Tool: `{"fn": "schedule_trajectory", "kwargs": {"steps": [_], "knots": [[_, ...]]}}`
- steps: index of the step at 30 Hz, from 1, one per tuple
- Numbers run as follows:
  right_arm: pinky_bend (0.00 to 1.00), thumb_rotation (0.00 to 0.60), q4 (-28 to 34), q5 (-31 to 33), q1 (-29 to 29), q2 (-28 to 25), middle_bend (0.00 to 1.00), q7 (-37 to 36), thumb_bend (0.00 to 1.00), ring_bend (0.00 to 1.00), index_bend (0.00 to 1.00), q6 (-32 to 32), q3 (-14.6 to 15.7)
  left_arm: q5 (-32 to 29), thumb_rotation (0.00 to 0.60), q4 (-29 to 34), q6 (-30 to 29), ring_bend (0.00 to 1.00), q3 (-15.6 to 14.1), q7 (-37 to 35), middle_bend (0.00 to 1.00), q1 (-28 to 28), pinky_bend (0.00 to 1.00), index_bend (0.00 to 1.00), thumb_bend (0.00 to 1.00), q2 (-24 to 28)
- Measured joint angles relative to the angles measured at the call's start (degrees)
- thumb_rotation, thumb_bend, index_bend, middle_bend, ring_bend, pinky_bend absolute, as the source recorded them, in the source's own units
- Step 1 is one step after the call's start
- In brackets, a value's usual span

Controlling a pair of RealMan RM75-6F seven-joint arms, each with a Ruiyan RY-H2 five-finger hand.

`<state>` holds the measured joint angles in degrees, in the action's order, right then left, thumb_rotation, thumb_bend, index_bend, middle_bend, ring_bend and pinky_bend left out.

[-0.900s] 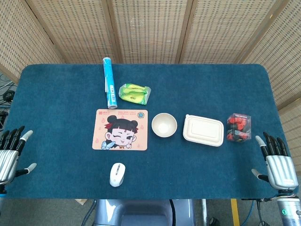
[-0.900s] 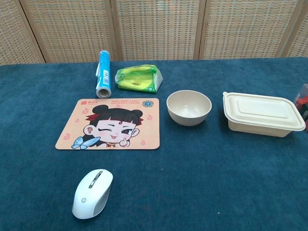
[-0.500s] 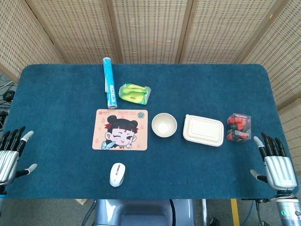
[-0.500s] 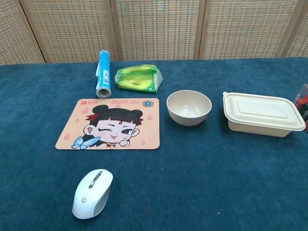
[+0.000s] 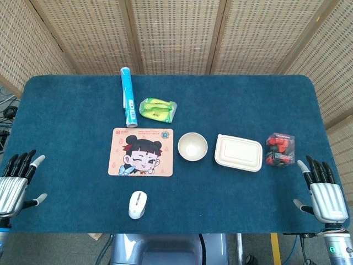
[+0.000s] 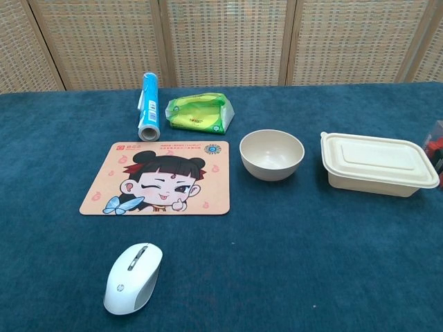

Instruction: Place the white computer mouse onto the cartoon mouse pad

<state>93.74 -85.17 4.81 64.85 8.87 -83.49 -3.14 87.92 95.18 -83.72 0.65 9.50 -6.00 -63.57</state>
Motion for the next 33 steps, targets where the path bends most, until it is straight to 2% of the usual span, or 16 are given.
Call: {"fn": "schedule_trajectory", "kwargs": {"steps": [8, 17, 33], "knots": [[0.00, 0.600, 0.32, 0.12, -0.10, -0.20, 0.00, -0.40, 0.00, 0.00, 0.02, -0.05, -0.01, 1.69, 0.600, 0.11, 0.24, 0.00, -0.14, -0.90, 0.00, -0.71, 0.00, 0.00, 0.12, 0.13], [0.00, 0.600, 0.25, 0.22, -0.14, -0.19, 0.00, -0.62, 0.00, 0.00, 0.02, -0.19, -0.15, 9.19, 0.600, -2.79, 4.02, 0.00, -1.14, -6.53, 0.00, -5.70, 0.00, 0.00, 0.12, 1.89], [0.00, 0.600, -0.52, 1.55, 0.13, 0.50, 0.00, 0.40, 0.00, 0.00, 0.02, 0.64, -0.47, 23.08, 0.600, -2.08, 18.03, 0.00, -6.59, -12.05, 0.00, -18.28, 0.00, 0.00, 0.15, 6.19]]}}
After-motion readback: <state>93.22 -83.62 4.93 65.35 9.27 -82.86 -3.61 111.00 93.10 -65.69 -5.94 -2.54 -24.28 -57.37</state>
